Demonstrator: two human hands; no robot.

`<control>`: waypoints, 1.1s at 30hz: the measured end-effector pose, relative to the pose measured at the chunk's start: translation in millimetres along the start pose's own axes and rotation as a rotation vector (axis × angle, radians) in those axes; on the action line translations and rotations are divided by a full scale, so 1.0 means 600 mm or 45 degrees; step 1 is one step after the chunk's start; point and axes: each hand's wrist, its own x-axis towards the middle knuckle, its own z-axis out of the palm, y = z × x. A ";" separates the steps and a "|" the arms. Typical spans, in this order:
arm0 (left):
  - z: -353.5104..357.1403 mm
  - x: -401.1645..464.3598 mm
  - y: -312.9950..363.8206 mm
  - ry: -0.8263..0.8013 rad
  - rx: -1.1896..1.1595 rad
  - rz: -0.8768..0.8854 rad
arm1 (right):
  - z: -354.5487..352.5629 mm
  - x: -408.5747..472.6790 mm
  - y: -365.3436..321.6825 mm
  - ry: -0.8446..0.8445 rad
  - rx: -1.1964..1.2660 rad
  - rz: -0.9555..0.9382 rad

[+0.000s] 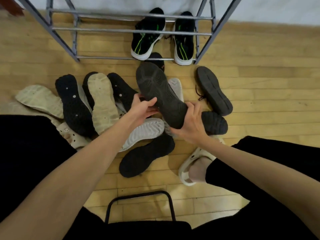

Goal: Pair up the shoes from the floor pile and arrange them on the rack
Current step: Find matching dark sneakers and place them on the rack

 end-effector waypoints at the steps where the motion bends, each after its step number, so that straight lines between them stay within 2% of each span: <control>1: 0.001 0.002 -0.003 -0.003 0.046 0.005 | 0.006 -0.006 0.004 -0.029 0.003 0.021; 7: 0.003 0.016 -0.018 0.057 0.092 0.010 | -0.001 -0.006 0.047 -0.196 0.054 -0.131; 11: -0.002 0.016 -0.012 0.091 0.150 0.048 | -0.007 0.011 0.084 -0.197 -0.050 -0.254; 13: -0.009 0.016 -0.010 0.123 0.224 0.086 | -0.001 0.019 0.099 -0.227 -0.145 -0.156; 18: -0.023 0.012 -0.015 0.098 0.334 0.114 | 0.006 0.032 0.147 -0.356 -0.351 0.335; 22: 0.008 0.018 -0.024 0.078 0.287 0.077 | -0.007 0.033 0.203 -0.517 -0.162 0.484; 24: 0.022 0.023 -0.029 0.063 0.279 0.064 | -0.007 0.027 0.223 -0.608 -0.171 0.447; 26: 0.026 0.029 -0.033 0.067 0.296 0.065 | 0.000 0.021 0.234 -0.645 -0.316 0.352; 33: 0.005 0.025 -0.016 0.146 0.346 0.116 | 0.027 0.014 0.207 -0.479 -0.535 0.188</control>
